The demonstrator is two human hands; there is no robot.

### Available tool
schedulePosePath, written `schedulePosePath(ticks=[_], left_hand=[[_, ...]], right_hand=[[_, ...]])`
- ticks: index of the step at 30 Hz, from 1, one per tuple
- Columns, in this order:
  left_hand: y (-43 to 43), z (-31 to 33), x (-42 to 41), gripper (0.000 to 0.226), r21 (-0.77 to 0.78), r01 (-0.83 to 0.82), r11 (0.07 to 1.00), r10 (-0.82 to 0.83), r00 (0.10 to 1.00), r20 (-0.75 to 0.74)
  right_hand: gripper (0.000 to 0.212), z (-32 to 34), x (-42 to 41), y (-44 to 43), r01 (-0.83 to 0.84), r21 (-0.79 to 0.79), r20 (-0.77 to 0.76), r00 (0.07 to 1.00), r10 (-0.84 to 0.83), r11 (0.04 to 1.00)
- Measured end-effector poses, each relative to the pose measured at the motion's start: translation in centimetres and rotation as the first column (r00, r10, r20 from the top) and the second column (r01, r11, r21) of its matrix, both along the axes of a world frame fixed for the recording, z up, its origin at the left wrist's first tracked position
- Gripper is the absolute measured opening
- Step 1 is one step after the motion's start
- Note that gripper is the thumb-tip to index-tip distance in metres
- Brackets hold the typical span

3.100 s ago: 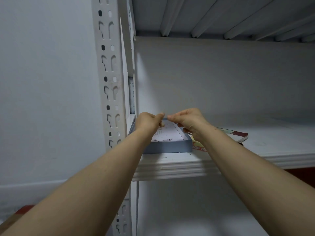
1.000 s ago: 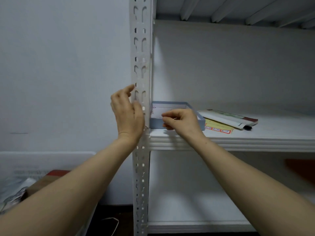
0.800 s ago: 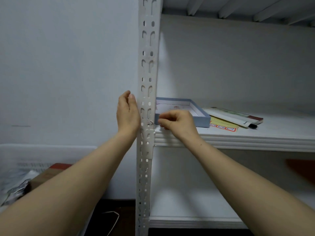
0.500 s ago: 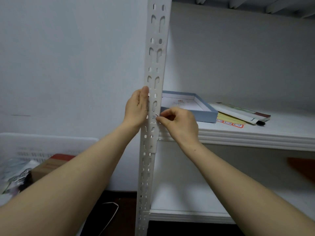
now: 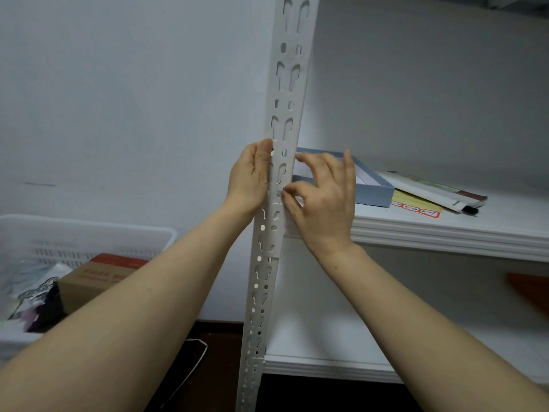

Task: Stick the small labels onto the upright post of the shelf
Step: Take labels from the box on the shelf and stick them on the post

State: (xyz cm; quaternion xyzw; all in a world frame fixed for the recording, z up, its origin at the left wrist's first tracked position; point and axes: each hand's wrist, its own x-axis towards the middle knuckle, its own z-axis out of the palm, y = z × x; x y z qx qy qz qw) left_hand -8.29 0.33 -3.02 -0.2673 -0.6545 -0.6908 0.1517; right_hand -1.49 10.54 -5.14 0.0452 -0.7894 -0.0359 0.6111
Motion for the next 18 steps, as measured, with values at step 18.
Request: schedulePosePath(ticks=[18], left_hand=[[0.0,0.1,0.4,0.033,0.013,-0.007,1.000,0.006,1.000,0.017]], right_hand=[[0.013,-0.6,-1.0,-0.2,0.154,-0.101,-0.024,0.987,-0.157,0.983]])
